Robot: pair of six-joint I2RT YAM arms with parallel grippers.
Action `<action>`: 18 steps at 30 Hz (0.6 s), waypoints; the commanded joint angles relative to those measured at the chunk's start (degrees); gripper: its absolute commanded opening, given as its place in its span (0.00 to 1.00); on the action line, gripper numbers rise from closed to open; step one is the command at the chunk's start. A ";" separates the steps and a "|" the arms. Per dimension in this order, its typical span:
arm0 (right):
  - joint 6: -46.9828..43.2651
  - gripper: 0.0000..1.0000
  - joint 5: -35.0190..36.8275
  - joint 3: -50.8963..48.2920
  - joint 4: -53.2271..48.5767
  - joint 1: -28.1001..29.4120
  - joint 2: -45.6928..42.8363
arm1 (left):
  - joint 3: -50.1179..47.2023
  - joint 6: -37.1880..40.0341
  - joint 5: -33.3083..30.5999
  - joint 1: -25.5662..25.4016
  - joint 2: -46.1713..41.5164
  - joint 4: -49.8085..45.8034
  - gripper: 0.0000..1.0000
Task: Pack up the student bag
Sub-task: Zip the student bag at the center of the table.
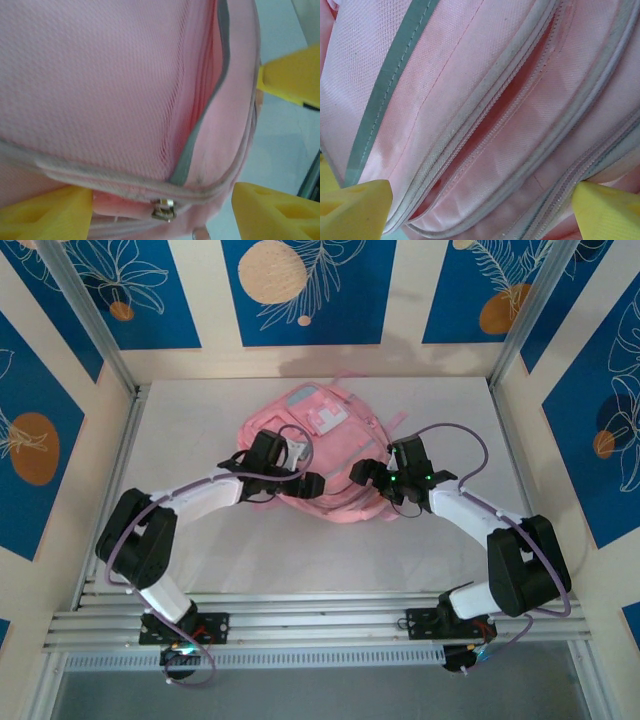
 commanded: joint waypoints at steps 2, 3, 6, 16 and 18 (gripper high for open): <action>0.51 0.92 -2.05 0.84 1.21 0.32 1.16 | -0.83 1.96 -1.11 -1.92 -2.69 -7.71 0.71; 0.59 0.92 -2.13 0.95 1.31 0.32 1.38 | -0.28 3.04 -2.26 -1.95 -2.43 -8.53 0.71; 0.99 0.92 -2.41 0.92 1.54 0.49 1.92 | 1.40 6.24 -4.40 -2.01 -1.02 -9.60 0.66; 1.19 0.92 -2.40 0.75 1.61 0.85 2.59 | 4.82 14.11 -15.28 -2.27 2.00 -9.24 0.45; 1.11 0.92 -2.49 0.74 1.41 0.85 2.44 | 4.97 15.34 -18.49 -2.54 1.50 -8.96 0.55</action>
